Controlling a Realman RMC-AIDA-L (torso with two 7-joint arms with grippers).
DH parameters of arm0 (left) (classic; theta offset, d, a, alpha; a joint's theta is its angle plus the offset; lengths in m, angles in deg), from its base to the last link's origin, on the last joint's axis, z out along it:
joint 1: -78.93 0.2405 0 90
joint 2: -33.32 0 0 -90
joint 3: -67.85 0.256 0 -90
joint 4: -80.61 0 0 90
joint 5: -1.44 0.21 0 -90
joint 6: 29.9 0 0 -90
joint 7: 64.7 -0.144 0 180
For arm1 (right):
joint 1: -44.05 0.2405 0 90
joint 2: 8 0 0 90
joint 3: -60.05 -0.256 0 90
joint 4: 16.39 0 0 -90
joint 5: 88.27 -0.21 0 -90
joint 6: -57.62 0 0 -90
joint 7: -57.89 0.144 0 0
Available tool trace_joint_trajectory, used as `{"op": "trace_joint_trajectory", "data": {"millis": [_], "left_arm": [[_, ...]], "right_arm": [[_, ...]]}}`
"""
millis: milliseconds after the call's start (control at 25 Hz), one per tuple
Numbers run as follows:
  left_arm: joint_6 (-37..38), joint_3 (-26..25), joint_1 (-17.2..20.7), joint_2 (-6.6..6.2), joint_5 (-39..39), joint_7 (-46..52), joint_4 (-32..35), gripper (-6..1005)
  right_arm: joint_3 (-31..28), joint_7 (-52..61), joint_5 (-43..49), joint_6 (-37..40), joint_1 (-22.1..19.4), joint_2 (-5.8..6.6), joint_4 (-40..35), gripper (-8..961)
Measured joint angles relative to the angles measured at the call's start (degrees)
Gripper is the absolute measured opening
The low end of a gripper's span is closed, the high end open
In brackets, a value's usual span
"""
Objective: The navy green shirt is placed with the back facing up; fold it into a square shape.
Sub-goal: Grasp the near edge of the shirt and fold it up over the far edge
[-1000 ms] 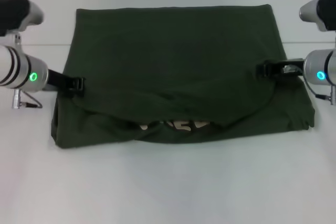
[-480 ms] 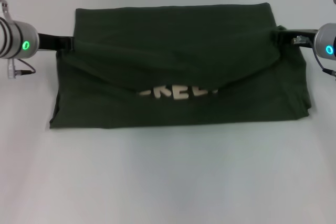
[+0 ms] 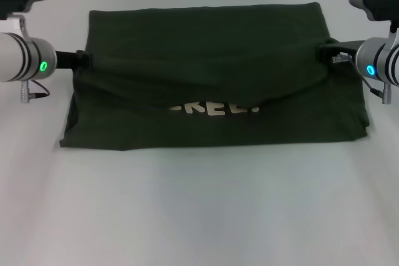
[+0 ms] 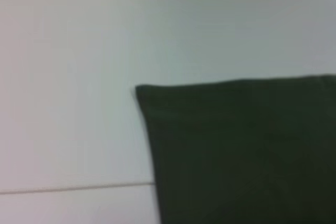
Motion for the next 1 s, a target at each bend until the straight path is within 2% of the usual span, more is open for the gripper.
{"op": "trace_joint_trajectory", "data": {"millis": [240,600,800,1000], "left_arm": [[0.13,-0.26,1.82,1.11,-0.19,0.64,4.64,27],[-1.4,3.36,0.79,2.31,0.05,0.01,3.55,70],[-0.25,6.74,0.73,2.42,0.31,0.03,3.34,101],[5.05,4.58,0.56,2.3,0.43,1.7,5.03,132]], "right_arm": [[-0.11,0.22,-0.6,0.21,0.2,-0.04,-1.0,62],[2.93,-0.05,-0.3,-1.07,1.83,-0.13,0.83,62],[4.08,-0.1,0.53,-0.69,1.89,0.03,0.81,110],[3.92,0.14,0.93,-0.06,1.28,0.53,-1.02,170]]}}
